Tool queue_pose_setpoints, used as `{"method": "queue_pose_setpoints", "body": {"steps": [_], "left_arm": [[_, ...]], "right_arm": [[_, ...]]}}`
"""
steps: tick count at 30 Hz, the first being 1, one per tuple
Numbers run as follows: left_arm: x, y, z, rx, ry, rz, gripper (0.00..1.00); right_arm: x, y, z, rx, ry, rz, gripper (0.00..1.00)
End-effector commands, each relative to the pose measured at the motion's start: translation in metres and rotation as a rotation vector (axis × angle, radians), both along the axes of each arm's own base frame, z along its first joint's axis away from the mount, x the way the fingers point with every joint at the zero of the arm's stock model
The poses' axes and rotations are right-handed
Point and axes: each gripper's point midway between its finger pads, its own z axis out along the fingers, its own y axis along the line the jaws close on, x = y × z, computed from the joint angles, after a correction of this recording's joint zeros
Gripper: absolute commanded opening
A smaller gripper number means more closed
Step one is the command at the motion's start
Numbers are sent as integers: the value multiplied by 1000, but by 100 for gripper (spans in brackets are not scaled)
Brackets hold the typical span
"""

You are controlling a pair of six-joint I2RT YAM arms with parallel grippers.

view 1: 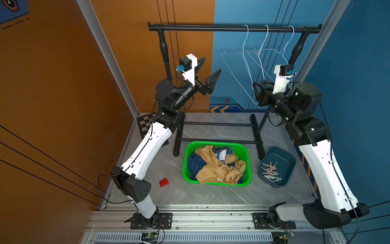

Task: Remove the clothespins securing t-shirts to the hanger
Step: Place the hanger on the clothes rail, then reset both arms

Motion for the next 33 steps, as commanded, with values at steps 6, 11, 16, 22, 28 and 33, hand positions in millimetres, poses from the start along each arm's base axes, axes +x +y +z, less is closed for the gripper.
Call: {"method": "queue_pose_setpoints", "body": {"steps": [6, 11, 16, 22, 28, 33], "left_arm": [[-19, 24, -12, 5, 10, 38, 85], [-30, 42, -52, 43, 77, 85, 85], [-49, 64, -108, 72, 174, 133, 85], [-75, 87, -196, 166, 326, 202, 90], [-91, 129, -296, 340, 489, 408, 93], [-88, 176, -362, 465, 582, 652, 98]], "right_arm": [[-51, -10, -6, -44, -8, -5, 62], [-86, -19, -21, -64, 2, -1, 62], [-114, -30, -61, -72, 48, -11, 62], [-123, -39, -138, -76, 156, -36, 63], [-105, -50, -211, -110, 219, -130, 65], [-83, -72, -265, -130, 261, -250, 69]]}}
